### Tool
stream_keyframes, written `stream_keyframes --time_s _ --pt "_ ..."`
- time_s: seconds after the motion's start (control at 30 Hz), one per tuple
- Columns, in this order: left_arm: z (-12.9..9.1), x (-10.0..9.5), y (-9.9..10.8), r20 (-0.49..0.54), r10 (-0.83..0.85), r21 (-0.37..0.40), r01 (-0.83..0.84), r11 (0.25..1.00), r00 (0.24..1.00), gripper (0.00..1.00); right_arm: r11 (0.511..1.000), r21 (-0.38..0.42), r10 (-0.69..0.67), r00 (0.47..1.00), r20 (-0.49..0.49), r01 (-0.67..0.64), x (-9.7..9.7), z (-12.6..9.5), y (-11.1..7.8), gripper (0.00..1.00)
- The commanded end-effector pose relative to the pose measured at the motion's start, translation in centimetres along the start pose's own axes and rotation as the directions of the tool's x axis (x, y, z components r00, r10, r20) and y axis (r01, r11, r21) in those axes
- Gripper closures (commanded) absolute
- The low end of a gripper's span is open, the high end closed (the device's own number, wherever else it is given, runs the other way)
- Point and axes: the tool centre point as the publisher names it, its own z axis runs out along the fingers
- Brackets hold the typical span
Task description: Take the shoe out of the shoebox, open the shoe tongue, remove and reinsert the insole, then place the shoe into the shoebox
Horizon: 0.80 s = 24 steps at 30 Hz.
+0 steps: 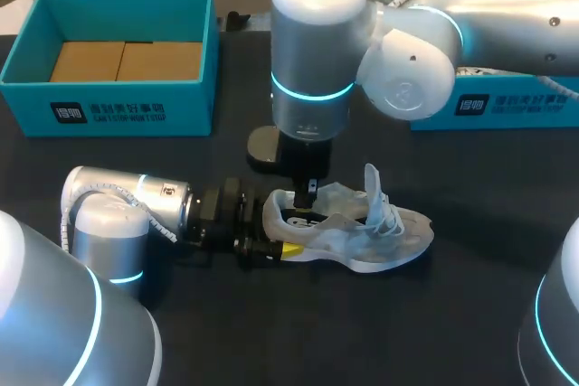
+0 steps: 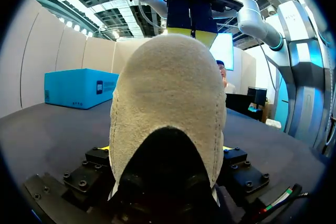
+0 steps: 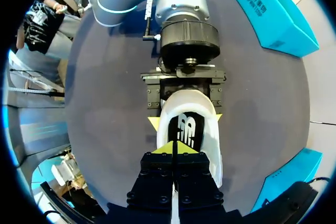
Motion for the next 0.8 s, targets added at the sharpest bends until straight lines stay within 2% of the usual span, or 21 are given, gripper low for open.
stream_keyframes --time_s 0.03,0.23,0.43,0.7,0.8 --pt "0.0 0.1 0.1 0.002 0.000 0.000 0.000 1.000 1.000 1.00 1.000 0.008 -0.003 1.000 0.004 0.003 -0.7 1.0 -0.5 1.00" --pt "0.0 0.1 0.1 0.002 0.000 0.000 0.000 1.000 1.000 1.00 1.000 0.010 -0.026 1.000 0.009 0.026 -1.3 2.2 -1.0 1.00" --pt "0.0 0.1 0.1 0.002 0.000 0.000 0.000 1.000 1.000 1.00 0.999 0.002 -0.035 0.999 0.000 0.035 -2.7 3.9 -1.3 1.00" --pt "0.0 0.1 0.1 0.002 0.000 0.000 0.000 1.000 1.000 1.00 0.999 0.011 -0.037 0.999 0.007 0.037 -2.0 4.5 -1.2 1.00" --pt "0.0 0.1 0.1 0.002 0.000 0.000 0.000 1.000 1.000 1.00 1.000 0.002 -0.031 1.000 -0.002 0.031 -2.2 5.2 -1.8 1.00"
